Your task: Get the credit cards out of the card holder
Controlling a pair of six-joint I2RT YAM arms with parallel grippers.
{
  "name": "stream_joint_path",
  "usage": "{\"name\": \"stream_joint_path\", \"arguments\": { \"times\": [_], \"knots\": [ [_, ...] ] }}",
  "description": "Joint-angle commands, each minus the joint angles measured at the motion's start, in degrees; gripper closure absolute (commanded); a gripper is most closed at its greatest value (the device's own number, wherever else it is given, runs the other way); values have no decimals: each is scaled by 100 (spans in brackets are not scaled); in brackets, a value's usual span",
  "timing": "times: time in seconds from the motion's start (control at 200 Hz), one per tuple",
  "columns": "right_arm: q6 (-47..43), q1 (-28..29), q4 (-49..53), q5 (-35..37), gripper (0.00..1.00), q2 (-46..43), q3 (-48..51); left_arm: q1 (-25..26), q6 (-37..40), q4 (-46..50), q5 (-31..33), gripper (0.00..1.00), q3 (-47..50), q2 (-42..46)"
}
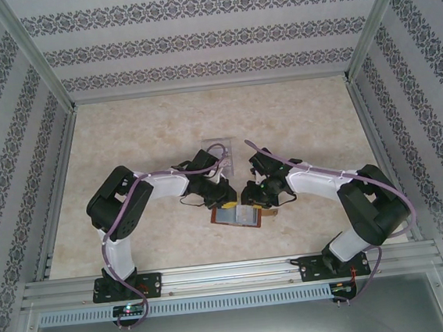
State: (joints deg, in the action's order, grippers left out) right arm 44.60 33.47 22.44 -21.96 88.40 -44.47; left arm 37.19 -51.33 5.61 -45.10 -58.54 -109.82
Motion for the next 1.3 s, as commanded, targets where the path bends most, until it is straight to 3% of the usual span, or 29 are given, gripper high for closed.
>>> {"name": "stream_joint_path", "arguments": {
  "times": [0.0,0.335,0.655,1.109,1.294],
  "knots": [
    [-57,-60,-81,-73,64,90,105,137,-74,-147,-91,87,-144,-136],
    [-70,-86,-152,-125,64,160,123,166,-316,-647,-287,82,-19,-145],
    [-98,-117,-152,-116,64,169,149,165,-65,-123,5,90,-92,-44],
    [-346,-139,450,382,64,173,-35,-10,345,578,308,93,-33,420],
    [-301,-131,391,215,57,-7,-105,-49,434,721,335,94,-27,522]
  ]
}}
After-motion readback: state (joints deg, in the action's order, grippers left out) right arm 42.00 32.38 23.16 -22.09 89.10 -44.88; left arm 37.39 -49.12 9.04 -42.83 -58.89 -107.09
